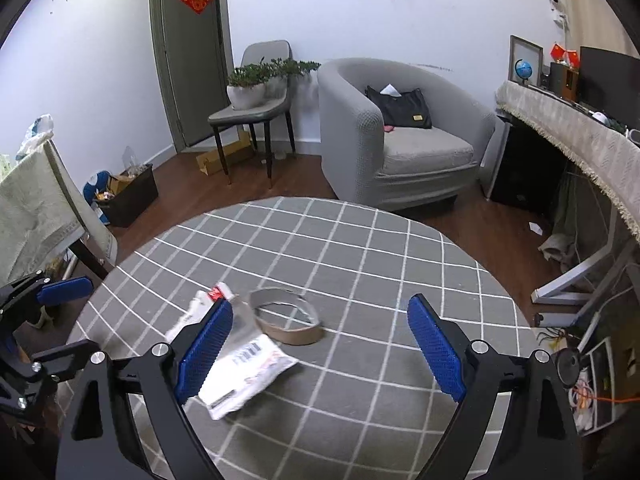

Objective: Collect trash
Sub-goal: 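Grasp the white receipt with the left tool while the right tool grasps the cardboard tape ring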

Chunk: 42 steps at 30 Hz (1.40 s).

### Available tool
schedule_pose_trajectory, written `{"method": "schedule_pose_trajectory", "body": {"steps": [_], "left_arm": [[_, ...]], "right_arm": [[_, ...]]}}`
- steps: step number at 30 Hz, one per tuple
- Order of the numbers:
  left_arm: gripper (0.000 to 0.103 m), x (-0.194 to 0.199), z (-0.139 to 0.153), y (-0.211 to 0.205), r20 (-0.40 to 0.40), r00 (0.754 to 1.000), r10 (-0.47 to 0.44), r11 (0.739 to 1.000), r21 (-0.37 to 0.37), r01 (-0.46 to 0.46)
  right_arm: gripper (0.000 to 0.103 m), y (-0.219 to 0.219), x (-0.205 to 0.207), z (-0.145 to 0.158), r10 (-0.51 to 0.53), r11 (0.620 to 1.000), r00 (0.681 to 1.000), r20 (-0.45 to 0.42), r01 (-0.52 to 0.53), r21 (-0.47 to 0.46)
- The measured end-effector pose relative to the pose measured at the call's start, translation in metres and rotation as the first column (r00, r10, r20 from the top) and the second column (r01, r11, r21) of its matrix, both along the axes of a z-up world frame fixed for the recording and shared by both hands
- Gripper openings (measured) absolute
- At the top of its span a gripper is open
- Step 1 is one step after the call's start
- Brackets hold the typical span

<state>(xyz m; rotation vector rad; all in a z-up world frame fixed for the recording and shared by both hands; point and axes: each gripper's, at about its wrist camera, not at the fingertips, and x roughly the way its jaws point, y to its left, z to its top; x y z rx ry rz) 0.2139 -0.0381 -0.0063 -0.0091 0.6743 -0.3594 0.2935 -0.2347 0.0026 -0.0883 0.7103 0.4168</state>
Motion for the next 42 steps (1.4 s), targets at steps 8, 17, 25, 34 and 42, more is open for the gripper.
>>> {"method": "schedule_pose_trajectory", "body": {"steps": [8, 17, 25, 34, 42], "left_arm": [[0.048, 0.025, -0.026, -0.033, -0.091, 0.993, -0.071, 0.996, 0.043, 0.075], [0.028, 0.036, -0.032, -0.047, -0.121, 0.988, -0.097, 0.994, 0.035, 0.102], [0.003, 0.037, -0.035, -0.037, -0.138, 0.987, -0.086, 0.994, 0.058, 0.095], [0.003, 0.028, -0.022, 0.004, -0.096, 0.995, -0.003, 1.000, 0.026, 0.006], [0.003, 0.015, -0.017, 0.018, -0.079, 0.997, -0.002, 0.999, 0.051, 0.006]], "right_arm": [[0.090, -0.007, 0.019, -0.011, 0.030, 1.000, 0.999, -0.040, -0.030, -0.002], [0.090, -0.006, 0.023, -0.018, 0.105, 0.994, 0.992, -0.069, -0.105, 0.010], [0.090, 0.005, 0.024, -0.018, 0.156, 0.988, 0.984, -0.089, -0.153, 0.036], [0.090, 0.027, 0.031, -0.031, 0.161, 0.987, 0.979, -0.129, -0.163, -0.008], [0.075, 0.050, 0.040, -0.050, 0.144, 0.985, 0.973, -0.178, -0.159, -0.068]]}}
